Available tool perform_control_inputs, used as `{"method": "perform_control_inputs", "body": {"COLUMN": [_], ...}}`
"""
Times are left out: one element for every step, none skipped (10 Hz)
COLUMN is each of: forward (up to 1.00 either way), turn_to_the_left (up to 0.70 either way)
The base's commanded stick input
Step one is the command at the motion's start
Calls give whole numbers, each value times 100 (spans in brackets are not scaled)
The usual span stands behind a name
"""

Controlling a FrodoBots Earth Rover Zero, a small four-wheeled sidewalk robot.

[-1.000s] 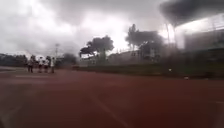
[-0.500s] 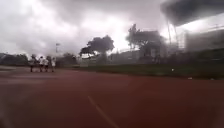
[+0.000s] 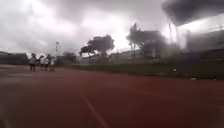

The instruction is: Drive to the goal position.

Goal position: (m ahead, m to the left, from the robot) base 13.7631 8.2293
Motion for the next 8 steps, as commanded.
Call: {"method": "perform_control_inputs", "body": {"forward": [50,50,50,50,50,50,50,50], "turn_to_the_left": [0,0,0,0,0,0,0,0]}}
